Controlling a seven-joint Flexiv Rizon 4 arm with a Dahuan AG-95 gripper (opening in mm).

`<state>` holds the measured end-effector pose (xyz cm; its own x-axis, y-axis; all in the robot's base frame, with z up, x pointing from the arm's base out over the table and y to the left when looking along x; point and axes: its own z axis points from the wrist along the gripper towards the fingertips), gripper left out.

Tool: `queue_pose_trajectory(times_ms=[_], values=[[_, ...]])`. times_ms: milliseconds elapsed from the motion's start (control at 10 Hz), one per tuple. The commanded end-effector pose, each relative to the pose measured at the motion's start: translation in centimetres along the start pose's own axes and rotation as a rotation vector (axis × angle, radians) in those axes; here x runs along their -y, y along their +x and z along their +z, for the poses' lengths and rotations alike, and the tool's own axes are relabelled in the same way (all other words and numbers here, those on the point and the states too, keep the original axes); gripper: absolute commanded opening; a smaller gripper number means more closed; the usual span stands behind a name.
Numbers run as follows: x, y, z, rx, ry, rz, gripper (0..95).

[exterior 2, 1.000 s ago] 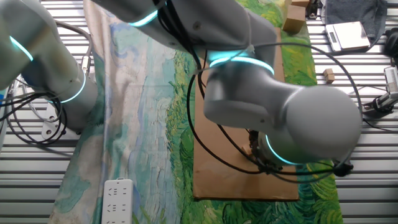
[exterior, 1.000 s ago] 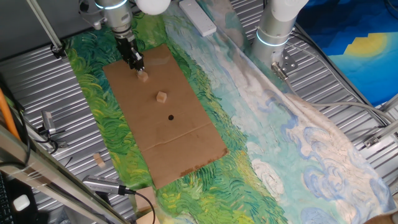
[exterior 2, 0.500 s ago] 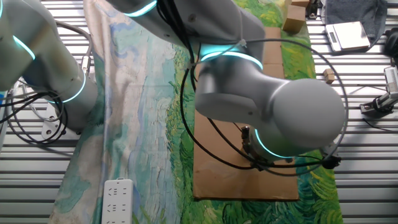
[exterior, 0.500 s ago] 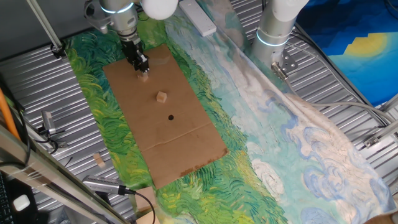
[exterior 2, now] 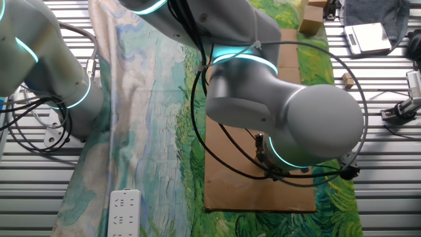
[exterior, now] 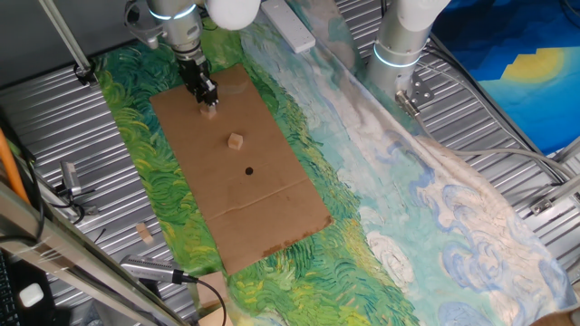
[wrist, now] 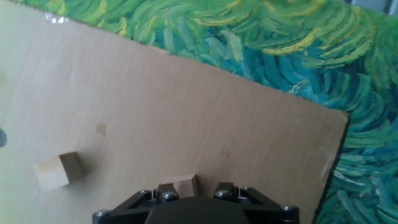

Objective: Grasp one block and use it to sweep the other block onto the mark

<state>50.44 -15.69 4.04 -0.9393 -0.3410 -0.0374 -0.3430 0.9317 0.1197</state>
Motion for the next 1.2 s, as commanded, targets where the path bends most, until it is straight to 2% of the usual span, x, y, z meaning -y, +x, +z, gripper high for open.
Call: queue_pose_trajectory(times_ms=[100, 400, 1200], values=[[-0.22, -0.07, 0.06, 0.004, -0.003, 0.019, 38.0], [-0.64, -0.56, 0.26, 0.007, -0.013, 0.048, 38.0], [-0.61, -0.59, 0.48, 0.000, 0.005, -0.001, 38.0]])
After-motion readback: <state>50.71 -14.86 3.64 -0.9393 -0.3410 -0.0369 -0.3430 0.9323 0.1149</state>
